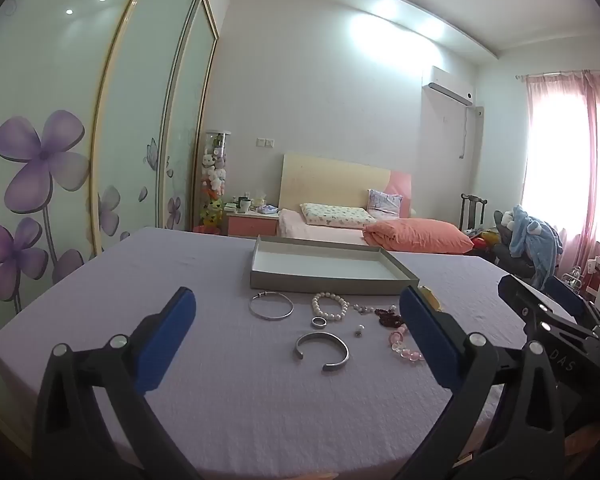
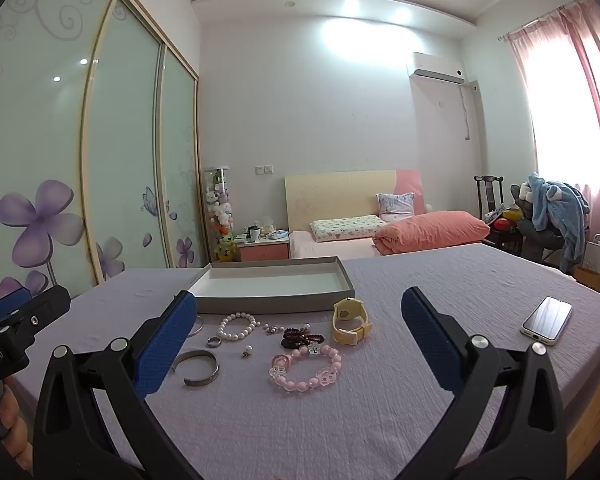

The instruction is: Organize jewelry

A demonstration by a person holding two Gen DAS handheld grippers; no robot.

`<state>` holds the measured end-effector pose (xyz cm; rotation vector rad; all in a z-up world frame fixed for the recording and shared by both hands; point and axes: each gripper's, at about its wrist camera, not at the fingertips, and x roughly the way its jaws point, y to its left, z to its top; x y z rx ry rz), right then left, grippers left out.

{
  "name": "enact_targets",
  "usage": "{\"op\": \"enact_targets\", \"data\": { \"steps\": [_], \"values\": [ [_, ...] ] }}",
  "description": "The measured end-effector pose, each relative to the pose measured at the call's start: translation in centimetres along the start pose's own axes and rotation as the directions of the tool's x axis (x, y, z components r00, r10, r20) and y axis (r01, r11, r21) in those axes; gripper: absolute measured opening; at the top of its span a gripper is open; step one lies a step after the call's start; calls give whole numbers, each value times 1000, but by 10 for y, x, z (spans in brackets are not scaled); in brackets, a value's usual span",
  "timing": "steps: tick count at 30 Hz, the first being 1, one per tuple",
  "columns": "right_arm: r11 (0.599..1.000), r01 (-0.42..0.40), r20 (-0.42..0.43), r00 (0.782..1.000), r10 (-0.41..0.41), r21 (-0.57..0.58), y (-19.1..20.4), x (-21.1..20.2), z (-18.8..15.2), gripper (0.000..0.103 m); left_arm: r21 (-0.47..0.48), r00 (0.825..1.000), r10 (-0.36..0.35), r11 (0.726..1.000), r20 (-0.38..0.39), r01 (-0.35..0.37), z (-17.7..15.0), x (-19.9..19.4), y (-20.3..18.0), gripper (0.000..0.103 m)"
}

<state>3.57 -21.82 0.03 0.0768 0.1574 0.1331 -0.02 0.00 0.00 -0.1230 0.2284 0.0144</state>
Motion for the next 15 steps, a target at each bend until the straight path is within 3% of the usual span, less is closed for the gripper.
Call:
{"op": "enact_targets", "data": {
  "steps": [15],
  "values": [
    [1000, -1, -2, 1000, 1, 1, 1, 0, -1, 101, -2, 1000, 1, 1000, -4, -1, 1, 1, -4, 99]
  ]
}}
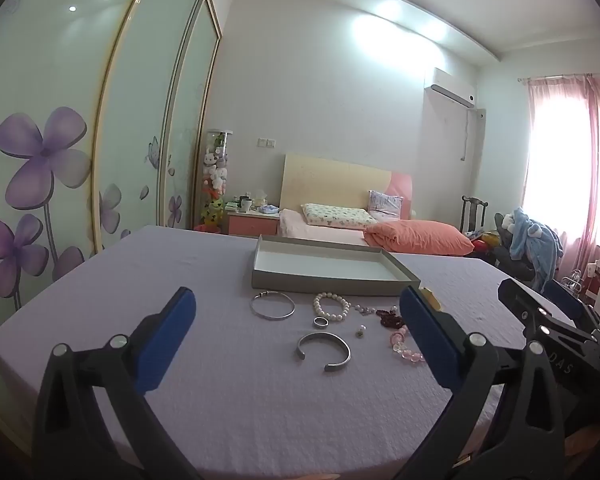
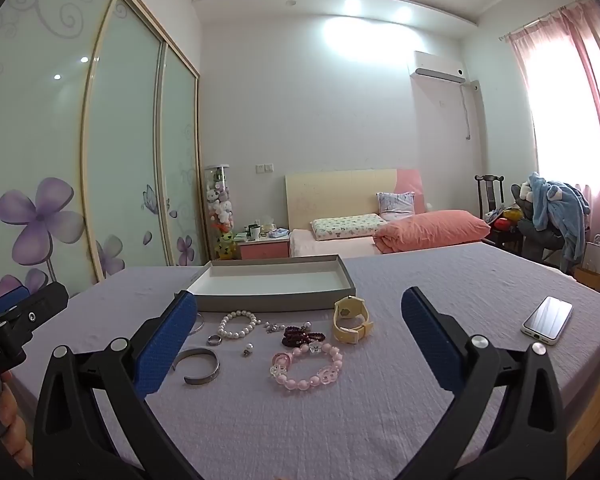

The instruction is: Organize jewelry

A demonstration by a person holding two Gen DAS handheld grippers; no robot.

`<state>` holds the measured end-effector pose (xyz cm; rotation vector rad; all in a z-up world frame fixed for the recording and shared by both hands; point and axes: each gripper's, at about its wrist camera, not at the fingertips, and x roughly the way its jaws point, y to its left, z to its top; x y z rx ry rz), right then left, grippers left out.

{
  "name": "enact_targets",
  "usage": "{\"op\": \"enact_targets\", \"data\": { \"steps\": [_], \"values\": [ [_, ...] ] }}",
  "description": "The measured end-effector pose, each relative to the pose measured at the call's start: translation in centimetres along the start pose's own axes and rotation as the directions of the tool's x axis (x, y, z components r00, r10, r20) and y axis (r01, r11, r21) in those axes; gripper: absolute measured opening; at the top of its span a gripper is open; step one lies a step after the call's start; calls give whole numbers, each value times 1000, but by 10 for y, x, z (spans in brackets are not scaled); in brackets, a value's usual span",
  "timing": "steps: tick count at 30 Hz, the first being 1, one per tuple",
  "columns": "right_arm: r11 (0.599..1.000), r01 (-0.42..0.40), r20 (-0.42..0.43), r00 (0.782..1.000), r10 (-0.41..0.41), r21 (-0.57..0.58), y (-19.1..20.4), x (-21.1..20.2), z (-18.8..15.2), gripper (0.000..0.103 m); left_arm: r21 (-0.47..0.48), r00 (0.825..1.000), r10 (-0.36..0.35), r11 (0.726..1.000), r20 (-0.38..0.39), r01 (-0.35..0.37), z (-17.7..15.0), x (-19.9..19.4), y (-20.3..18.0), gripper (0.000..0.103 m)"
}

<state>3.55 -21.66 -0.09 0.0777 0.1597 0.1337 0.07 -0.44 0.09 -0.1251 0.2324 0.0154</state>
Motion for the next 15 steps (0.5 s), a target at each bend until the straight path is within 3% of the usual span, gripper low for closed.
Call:
{"op": "enact_targets", "data": {
  "steps": [15],
  "values": [
    [1000, 0, -2, 1000, 0, 0, 2, 0, -4, 101, -9, 1000, -2, 1000, 1, 2, 1, -2, 7, 99]
  ]
}}
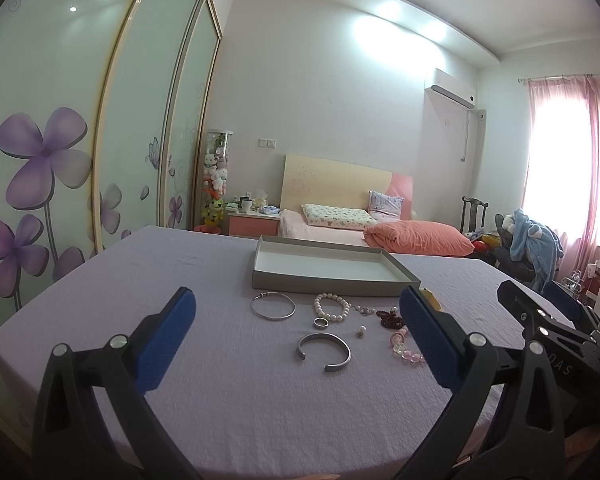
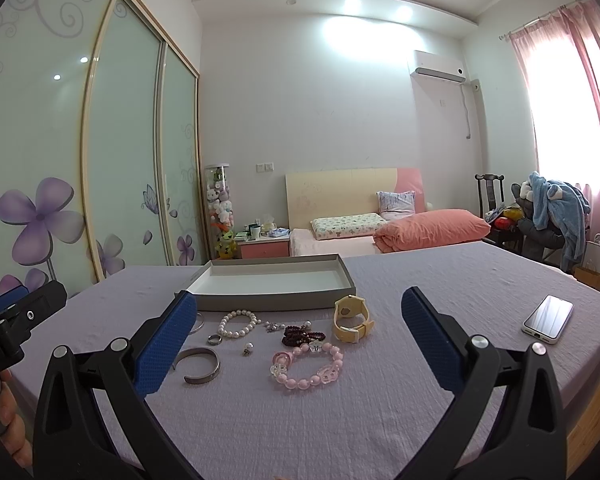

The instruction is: Organize jewelry

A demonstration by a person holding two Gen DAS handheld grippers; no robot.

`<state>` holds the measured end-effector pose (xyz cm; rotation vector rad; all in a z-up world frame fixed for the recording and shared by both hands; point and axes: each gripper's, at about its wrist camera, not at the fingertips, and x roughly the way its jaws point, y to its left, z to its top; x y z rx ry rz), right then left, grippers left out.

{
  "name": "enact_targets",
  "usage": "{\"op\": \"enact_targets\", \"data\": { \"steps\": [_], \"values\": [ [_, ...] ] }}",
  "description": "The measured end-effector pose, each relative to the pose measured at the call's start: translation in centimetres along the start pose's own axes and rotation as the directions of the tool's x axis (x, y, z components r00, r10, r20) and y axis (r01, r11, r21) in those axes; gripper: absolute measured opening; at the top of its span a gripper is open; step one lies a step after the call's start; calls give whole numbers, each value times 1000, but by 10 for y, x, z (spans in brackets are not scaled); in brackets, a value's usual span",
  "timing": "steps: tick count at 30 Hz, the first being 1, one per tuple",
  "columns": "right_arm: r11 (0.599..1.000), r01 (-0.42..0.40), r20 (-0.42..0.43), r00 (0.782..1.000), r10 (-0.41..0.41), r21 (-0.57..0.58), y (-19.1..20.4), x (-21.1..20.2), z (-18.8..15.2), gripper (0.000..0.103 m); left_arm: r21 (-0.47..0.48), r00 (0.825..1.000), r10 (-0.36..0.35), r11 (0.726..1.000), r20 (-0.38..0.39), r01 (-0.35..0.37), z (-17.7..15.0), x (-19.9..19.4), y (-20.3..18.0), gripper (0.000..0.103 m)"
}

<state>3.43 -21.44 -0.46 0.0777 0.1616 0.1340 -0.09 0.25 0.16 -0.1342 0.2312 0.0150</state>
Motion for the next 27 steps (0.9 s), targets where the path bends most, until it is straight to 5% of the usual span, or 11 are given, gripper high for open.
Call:
{"op": "enact_targets", "data": {
  "steps": [27],
  "values": [
    [1000, 0, -1, 1000, 0, 1, -1, 0, 1, 101, -1, 1000, 1, 1000, 1, -1, -1, -2, -1, 99]
  ]
}}
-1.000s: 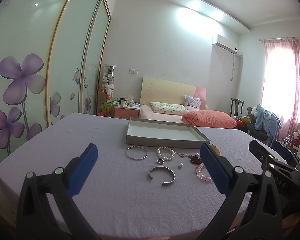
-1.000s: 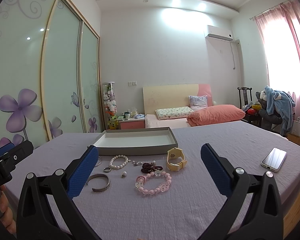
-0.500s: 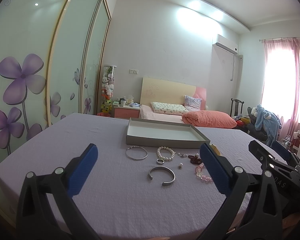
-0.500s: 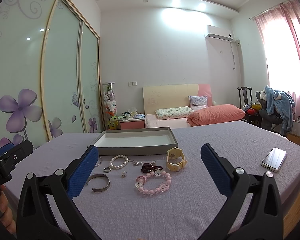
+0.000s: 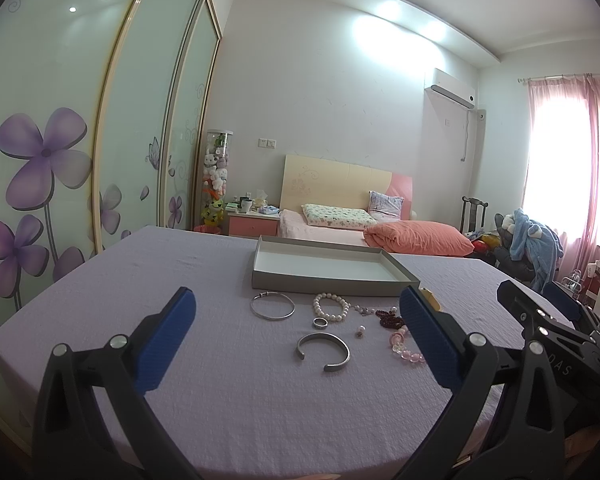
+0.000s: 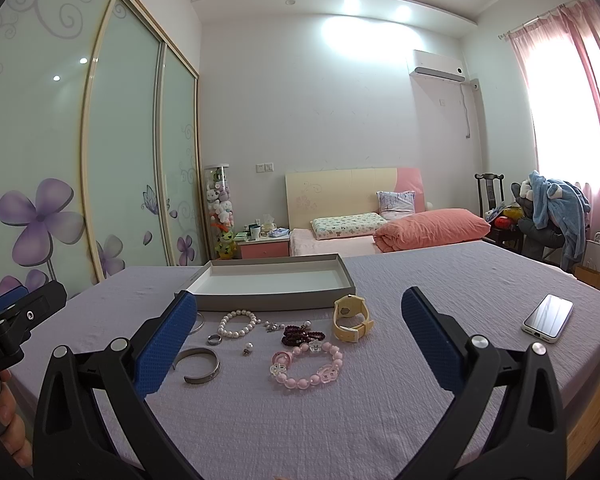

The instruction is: Organize jewelry

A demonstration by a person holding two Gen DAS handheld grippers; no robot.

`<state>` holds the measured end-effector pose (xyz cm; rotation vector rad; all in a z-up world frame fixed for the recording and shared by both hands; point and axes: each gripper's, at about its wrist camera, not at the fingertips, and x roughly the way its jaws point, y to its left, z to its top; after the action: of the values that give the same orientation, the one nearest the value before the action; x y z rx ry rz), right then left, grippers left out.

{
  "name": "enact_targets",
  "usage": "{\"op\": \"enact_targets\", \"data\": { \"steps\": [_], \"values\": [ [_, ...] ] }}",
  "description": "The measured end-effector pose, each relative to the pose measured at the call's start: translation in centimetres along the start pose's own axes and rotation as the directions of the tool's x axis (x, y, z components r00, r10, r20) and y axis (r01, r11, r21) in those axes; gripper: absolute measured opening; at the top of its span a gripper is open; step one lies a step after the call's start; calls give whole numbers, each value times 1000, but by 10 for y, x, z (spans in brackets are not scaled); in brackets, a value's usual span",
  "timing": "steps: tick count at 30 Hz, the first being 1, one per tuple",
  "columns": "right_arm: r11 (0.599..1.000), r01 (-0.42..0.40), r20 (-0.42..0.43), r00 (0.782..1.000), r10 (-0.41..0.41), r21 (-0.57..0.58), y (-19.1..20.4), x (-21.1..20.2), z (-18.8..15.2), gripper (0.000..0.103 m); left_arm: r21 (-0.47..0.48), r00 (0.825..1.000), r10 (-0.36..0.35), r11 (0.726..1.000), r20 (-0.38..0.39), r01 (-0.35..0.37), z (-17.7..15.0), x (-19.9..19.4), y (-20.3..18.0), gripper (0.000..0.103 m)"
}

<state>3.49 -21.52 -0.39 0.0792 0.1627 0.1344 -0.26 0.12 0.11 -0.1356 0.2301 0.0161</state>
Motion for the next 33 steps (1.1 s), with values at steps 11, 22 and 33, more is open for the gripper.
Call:
{"op": "enact_targets", "data": {
  "steps": [11, 22, 33],
  "values": [
    [1000, 0, 1, 1000, 0, 1, 1, 0, -1, 101, 1, 1000, 1, 1000, 0, -1, 0, -3, -2, 99],
    [1000, -3, -1, 1000, 3, 4, 3, 1, -2, 101, 4, 1000, 9, 1000, 1, -9, -1, -1, 0, 99],
    [1000, -3, -3, 1000, 3, 5, -4, 3, 5, 101, 4, 1000, 9, 1000, -2, -9, 0, 0, -1, 99]
  ]
}}
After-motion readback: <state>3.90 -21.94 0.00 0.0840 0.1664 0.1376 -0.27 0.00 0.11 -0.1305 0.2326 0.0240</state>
